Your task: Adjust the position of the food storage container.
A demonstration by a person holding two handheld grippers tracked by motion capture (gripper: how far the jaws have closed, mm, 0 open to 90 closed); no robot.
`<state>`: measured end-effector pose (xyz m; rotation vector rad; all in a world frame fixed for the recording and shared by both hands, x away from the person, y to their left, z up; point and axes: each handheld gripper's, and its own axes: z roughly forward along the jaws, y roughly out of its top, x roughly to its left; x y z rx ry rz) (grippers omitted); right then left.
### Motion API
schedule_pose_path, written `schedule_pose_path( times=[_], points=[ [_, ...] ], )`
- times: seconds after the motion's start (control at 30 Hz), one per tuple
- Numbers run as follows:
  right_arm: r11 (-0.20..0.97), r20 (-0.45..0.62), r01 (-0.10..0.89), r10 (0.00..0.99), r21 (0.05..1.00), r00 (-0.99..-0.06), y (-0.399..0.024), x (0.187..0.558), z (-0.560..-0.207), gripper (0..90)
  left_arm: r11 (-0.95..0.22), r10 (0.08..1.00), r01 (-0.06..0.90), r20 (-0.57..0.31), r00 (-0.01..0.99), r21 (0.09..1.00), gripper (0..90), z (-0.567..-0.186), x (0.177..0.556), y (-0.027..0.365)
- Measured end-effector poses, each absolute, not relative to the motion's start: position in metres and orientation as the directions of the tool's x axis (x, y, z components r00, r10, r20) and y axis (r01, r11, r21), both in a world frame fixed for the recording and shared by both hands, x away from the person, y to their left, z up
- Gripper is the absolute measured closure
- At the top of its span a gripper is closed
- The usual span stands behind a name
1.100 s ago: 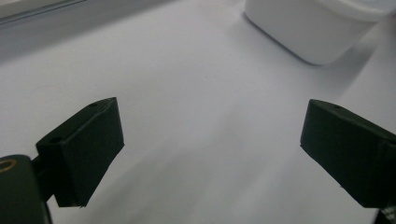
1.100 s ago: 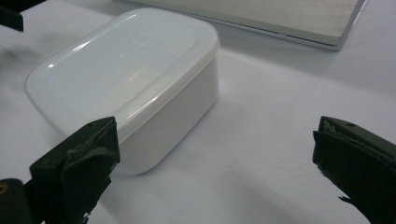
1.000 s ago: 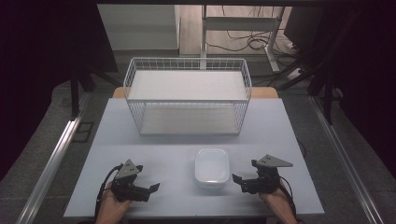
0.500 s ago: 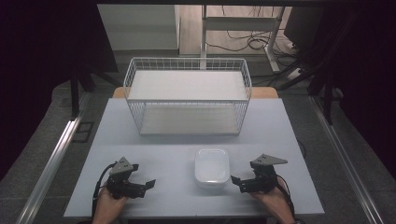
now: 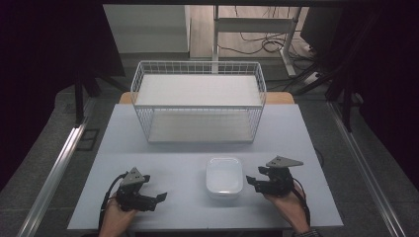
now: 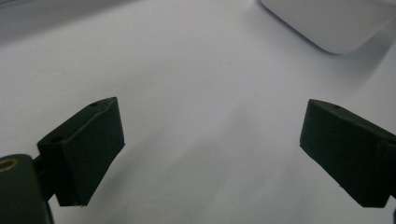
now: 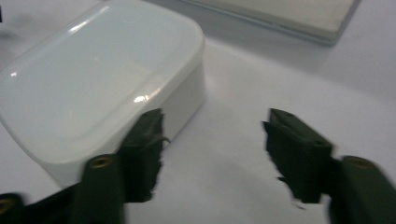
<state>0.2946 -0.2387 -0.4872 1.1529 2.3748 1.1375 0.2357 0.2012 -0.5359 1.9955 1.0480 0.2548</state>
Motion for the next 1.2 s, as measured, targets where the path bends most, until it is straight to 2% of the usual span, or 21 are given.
schedule_pose_path(
  times=[0.1,0.13,0.17,0.2,0.37,0.8,1.2],
  points=[
    [0.392,0.081,0.526,0.741,0.755,-0.667,-0.236,0.301,-0.483,59.4,-0.303,0.749,0.58,-0.187,0.636,0.756,6.3,-0.537,0.236,0.199],
    [0.392,0.081,0.526,0.741,0.755,-0.667,-0.236,0.301,-0.483,59.4,-0.303,0.749,0.58,-0.187,0.636,0.756,6.3,-0.537,0.236,0.199],
    [0.391,0.086,0.525,0.736,0.756,-0.672,-0.234,0.303,-0.482,64.0,-0.309,0.746,0.578,-0.185,0.64,0.755,6.3,-0.537,0.237,0.198],
    [0.401,0.083,0.52,0.727,0.755,-0.681,-0.23,0.309,-0.481,74.5,-0.312,0.745,0.579,-0.183,0.641,0.754,6.5,-0.537,0.237,0.197],
    [0.4,0.11,0.562,0.737,0.724,-0.667,-0.22,0.326,-0.486,88.5,-0.323,0.744,0.579,-0.176,0.644,0.749,6.6,-0.537,0.237,0.195],
    [0.442,0.122,0.582,0.716,0.683,-0.687,-0.182,0.354,-0.493,89.0,-0.341,0.744,0.582,-0.167,0.647,0.738,7.3,-0.538,0.237,0.195],
    [0.524,0.112,0.529,0.631,0.667,-0.767,-0.124,0.366,-0.49,89.1,-0.329,0.756,0.59,-0.168,0.632,0.737,7.5,-0.537,0.237,0.198]
  ],
)
